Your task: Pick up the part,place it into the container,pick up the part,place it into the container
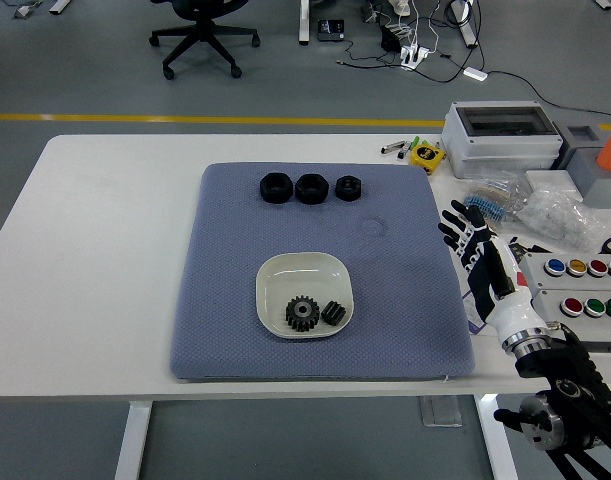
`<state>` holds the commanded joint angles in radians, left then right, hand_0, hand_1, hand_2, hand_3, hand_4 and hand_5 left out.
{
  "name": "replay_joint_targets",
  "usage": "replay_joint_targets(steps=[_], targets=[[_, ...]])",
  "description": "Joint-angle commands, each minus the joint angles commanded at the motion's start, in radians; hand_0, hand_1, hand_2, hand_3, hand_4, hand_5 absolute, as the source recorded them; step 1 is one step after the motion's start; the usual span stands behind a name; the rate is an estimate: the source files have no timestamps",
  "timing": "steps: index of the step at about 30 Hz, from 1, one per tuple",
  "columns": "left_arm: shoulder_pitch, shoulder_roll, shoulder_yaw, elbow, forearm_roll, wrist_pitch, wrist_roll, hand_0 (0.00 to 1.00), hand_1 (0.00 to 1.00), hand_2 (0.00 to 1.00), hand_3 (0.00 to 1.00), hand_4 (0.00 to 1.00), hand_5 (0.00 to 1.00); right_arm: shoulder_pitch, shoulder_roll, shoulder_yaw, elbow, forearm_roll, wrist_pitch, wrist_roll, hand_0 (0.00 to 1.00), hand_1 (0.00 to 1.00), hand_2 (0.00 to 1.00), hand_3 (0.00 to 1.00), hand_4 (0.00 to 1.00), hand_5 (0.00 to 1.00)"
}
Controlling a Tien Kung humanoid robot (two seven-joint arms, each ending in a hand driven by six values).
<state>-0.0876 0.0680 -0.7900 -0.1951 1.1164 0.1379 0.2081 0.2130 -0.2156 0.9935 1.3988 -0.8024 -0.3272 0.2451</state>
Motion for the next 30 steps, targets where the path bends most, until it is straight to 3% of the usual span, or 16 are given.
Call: replay_joint_targets(steps=[17, 30], targets=[[-0.005, -0.004, 0.017, 0.001, -0.031, 0.004, -0.005, 0.713, 0.681, 0.642, 0.585, 0.629, 0.638, -0.001, 0.002, 0.0, -0.004, 0.023, 0.005, 0.005, 0.998, 0.937, 0.948, 0.943, 0.998, 0.998], [-0.006, -0.006, 0.019, 0.0, -0.033, 0.004, -0.006, 0.712, 0.68, 0.643, 0.585, 0.626, 0.634, -0.008, 0.005, 0.01, -0.014, 0.058, 0.044, -0.001, 0.998, 0.932, 0.948, 0.936, 0.998, 0.998]])
